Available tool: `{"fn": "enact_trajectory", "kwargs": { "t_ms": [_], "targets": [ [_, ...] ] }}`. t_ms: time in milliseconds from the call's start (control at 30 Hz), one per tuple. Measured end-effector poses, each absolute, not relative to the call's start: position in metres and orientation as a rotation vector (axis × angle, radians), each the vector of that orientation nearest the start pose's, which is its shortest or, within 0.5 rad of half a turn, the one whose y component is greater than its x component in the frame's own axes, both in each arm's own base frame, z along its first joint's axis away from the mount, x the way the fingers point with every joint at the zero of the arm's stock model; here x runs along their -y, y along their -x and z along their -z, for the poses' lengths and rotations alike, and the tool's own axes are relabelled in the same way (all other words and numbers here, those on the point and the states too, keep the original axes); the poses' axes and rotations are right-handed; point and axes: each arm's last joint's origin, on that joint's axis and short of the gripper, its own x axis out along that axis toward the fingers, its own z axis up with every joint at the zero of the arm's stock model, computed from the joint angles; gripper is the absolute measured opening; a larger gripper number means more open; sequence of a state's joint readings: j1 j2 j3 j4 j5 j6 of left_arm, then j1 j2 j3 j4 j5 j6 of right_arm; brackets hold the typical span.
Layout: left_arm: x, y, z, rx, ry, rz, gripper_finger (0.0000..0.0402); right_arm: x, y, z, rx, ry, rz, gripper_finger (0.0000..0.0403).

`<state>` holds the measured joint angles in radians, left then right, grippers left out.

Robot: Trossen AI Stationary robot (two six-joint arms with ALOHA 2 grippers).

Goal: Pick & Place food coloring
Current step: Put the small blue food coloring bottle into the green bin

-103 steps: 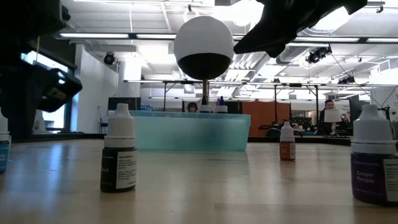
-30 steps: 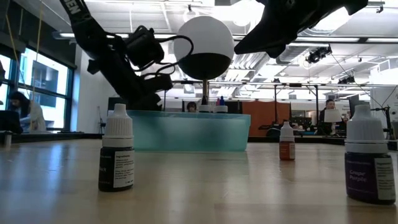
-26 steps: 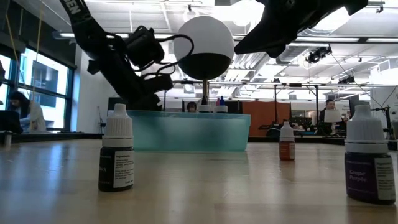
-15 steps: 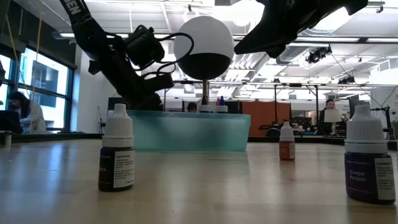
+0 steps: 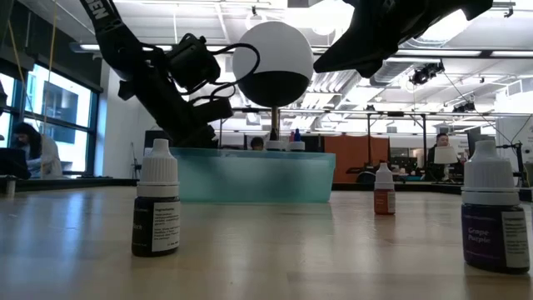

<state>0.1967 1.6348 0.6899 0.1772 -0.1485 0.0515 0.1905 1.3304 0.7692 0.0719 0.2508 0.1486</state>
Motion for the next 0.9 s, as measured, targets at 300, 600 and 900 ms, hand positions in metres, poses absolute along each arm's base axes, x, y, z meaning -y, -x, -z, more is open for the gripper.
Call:
{"fn": "enact_trajectory", "kwargs": {
  "t_ms": [300, 600, 900],
  "targets": [
    [-0.062, -0.292, -0.137, -0.779, -0.024, -0.301, 0.0091, -0.047, -0.277, -0.235, -0.474, -0.050, 0.073, 0.0002],
    [-0.062, -0.292, -0.137, -0.776, -0.008, -0.320, 0.0149, -0.047, -0.277, -0.235, -0.475, -0.052, 0.071, 0.0002],
    [-0.048, -0.291, -0.158, -0.700, -0.032, -0.245, 0.0170, -0.047, -0.277, -0.235, -0.475, -0.052, 0.071, 0.0001]
  ]
}}
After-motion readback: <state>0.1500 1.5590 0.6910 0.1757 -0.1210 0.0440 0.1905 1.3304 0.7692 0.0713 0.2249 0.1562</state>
